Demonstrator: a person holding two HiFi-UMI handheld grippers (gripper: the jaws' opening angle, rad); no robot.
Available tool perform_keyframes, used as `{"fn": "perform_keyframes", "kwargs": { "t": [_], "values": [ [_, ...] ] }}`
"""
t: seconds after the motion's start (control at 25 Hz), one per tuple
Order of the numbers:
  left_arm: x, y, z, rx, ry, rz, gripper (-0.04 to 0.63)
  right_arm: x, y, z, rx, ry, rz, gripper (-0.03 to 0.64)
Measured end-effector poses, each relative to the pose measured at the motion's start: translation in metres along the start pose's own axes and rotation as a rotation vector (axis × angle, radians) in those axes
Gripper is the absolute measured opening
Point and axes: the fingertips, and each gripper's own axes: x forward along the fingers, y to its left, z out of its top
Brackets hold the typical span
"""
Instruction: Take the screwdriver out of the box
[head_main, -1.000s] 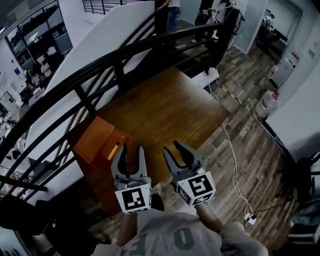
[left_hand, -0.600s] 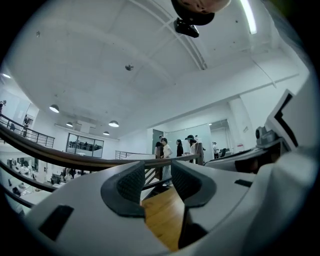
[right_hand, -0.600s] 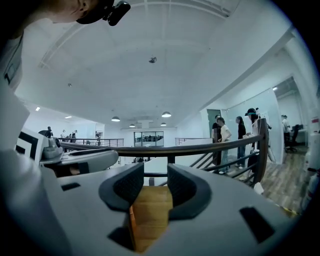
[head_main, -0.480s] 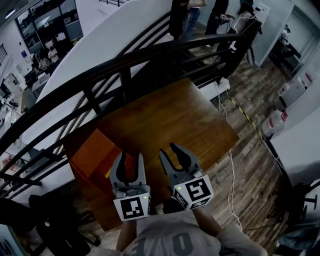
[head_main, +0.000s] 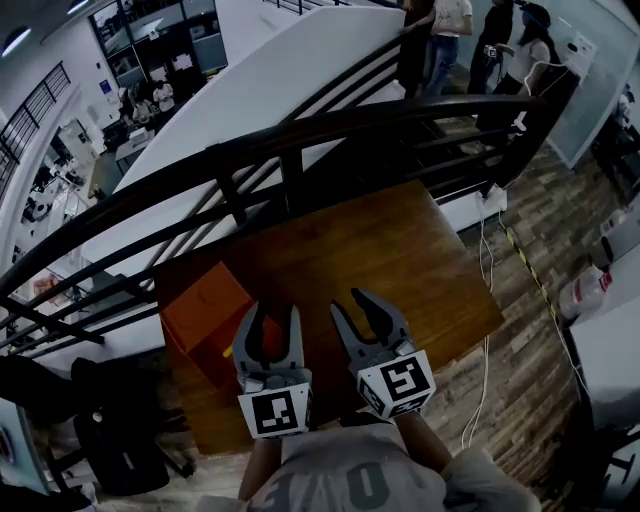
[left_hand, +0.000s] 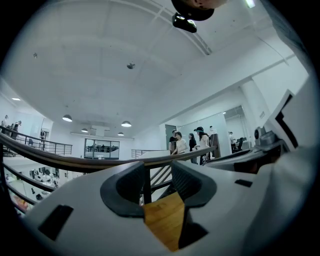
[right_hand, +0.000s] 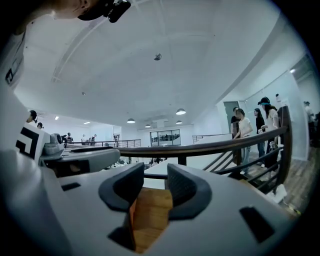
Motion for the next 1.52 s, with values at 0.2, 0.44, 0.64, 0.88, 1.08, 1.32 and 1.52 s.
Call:
{"fn": "perform_keyframes", "kwargs": {
  "t": [0.2,0.44,0.64,0.88,1.08,1.32,1.52],
  "values": [
    [0.005,0.013,-0.008,0.004,0.031,0.050,0.166,0.011,-0.005,0.004,0.013,-0.013,0.021,0.141],
    [0.003,0.021,0.006,0.013,-0.002,0.080,0.166,0.022,0.001,0.006,-0.001,-0.009,0.071,0.141],
    [-0.007,0.038,0.009,0.032,0.012,0.158,0.170,0.037,0.020,0.020,-0.091,-0.019,0.205,0.141],
    [-0.026,0.062,-0.002,0.028,0.047,0.281,0.181,0.063,0.060,0.016,-0.298,0.047,0.460,0.150],
    [-0.052,0.093,-0.020,0.007,0.094,0.383,0.184,0.085,0.107,-0.015,-0.487,0.142,0.683,0.162],
    [-0.088,0.119,-0.045,-0.024,0.151,0.476,0.183,0.099,0.154,-0.067,-0.777,0.277,0.918,0.170],
    [-0.111,0.143,-0.076,-0.067,0.183,0.534,0.184,0.112,0.187,-0.127,-0.970,0.393,1.083,0.172]
  ]
}}
